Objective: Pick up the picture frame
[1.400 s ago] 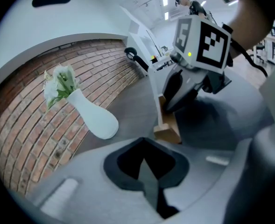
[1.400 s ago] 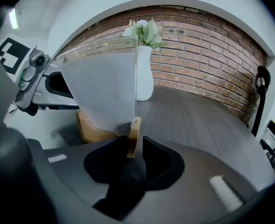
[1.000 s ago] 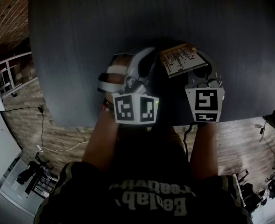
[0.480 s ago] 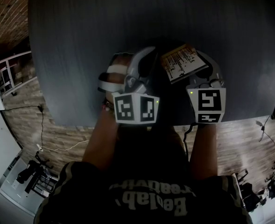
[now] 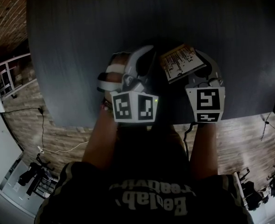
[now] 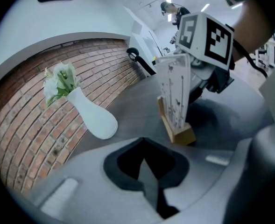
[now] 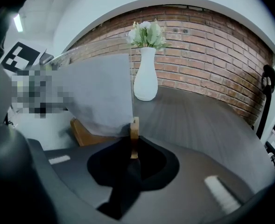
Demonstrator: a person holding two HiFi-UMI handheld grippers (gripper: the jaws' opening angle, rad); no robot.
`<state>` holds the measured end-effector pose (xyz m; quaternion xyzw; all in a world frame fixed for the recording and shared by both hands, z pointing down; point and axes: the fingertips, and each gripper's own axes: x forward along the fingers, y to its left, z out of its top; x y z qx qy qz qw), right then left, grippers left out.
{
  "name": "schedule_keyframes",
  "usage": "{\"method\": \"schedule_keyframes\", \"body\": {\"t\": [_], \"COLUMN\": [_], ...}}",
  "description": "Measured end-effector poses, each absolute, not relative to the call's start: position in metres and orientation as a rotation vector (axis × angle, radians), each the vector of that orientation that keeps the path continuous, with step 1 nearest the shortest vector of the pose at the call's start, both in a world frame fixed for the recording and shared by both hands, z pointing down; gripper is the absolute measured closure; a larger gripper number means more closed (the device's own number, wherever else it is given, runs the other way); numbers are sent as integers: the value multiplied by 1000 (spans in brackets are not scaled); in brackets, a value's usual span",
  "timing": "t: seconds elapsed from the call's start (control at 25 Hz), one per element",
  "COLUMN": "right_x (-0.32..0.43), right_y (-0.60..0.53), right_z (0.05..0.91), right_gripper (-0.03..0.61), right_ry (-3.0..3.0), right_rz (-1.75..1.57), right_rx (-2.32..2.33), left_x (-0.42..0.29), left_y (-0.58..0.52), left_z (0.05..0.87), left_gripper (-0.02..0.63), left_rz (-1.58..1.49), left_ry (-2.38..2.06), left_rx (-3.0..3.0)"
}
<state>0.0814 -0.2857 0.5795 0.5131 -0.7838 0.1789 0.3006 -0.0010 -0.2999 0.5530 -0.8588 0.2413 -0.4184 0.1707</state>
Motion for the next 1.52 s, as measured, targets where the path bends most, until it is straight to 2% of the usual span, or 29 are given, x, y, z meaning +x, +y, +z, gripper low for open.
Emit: {"method": "schedule_keyframes", "body": {"t": [0.76,1.52], "right_x": [74,88], "right_y": [-281,-263], "right_z": [524,408], "right_gripper": [526,526], "right_ry": [-2100,-2178], "right_rz": [395,308], "right_rx": [1364,1398], "left_x": [-18,-22], "left_y": [-303,-274], "left_z": [499,390], "left_gripper": [612,612], "left_rz": [-1137,-1001], "left_ry": [801,974], "left_rx": [-2433,-2427]}}
